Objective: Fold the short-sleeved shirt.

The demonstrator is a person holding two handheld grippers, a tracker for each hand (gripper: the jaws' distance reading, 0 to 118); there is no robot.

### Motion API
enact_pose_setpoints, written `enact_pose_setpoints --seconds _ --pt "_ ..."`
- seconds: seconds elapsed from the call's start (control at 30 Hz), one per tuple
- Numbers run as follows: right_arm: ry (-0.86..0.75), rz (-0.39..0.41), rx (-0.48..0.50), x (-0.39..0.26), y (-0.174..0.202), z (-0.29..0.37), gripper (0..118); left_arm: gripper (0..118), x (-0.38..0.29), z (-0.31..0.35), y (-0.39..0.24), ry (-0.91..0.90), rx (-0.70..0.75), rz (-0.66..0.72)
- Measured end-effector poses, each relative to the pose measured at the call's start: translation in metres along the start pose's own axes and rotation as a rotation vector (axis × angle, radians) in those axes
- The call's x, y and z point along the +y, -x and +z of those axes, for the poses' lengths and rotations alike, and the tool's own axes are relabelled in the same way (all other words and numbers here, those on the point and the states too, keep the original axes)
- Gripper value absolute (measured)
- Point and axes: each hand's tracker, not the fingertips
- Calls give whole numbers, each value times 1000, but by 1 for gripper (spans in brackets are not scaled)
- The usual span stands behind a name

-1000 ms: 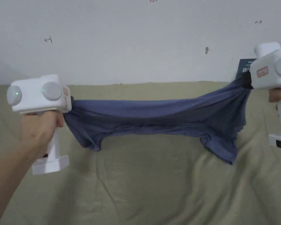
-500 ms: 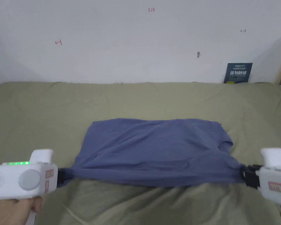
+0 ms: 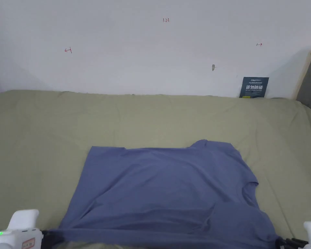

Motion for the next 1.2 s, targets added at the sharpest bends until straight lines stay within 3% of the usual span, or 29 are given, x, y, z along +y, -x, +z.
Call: enact_pose_setpoints --seconds 0.27,0.3,0.33,0.37,0.4,0.43,0.5,0.67,0.73,0.77,0.83,0.87,1.07,1.1,1.13,1.17,1.2 --pt "37 -19 -1 -17 -1 -7 3 0 -18 3 1 19 -21 18" --pt "43 -30 5 -18 -2 -7 12 19 -19 4 0 20 -26 15" --pt "43 -39 -6 -18 -1 -7 36 64 -19 5 0 24 -40 11" --pt "18 -47 -43 -19 0 -4 77 118 -20 6 0 27 -40 13" --pt "-1 -49 -73 -18 1 -2 118 110 -20 3 2 72 -52 20" --pt "13 -56 -50 -18 0 0 118 109 -31 5 3 81 -85 127" --pt "-35 -99 -27 -10 -4 1 118 113 -32 6 7 44 -63 63" --pt "-1 -56 -34 -1 7 5 118 111 -22 55 12 -29 -61 71" --pt "-10 -47 -24 -13 11 20 115 101 -28 62 13 -59 -46 68" --pt "-18 -43 -3 -14 11 20 106 87 -32 64 13 -58 -30 69" --pt "-51 -51 36 -23 14 30 38 9 -40 65 13 -62 -29 50" --pt "-62 -69 -10 -27 17 31 1 0 -46 61 10 -71 -25 59" --pt "-68 -77 -10 -39 23 35 0 0 -59 54 25 -28 -42 76" --pt "-63 -71 -6 -43 22 40 0 8 -59 54 28 -32 -57 78" --pt "-64 -69 -6 -45 23 42 0 39 -59 53 29 -39 -84 80" --pt "-63 -69 -5 -45 23 42 0 88 -57 51 30 -37 -63 77" --pt "-57 -70 -3 -45 24 42 0 118 -52 43 25 -21 -64 71"
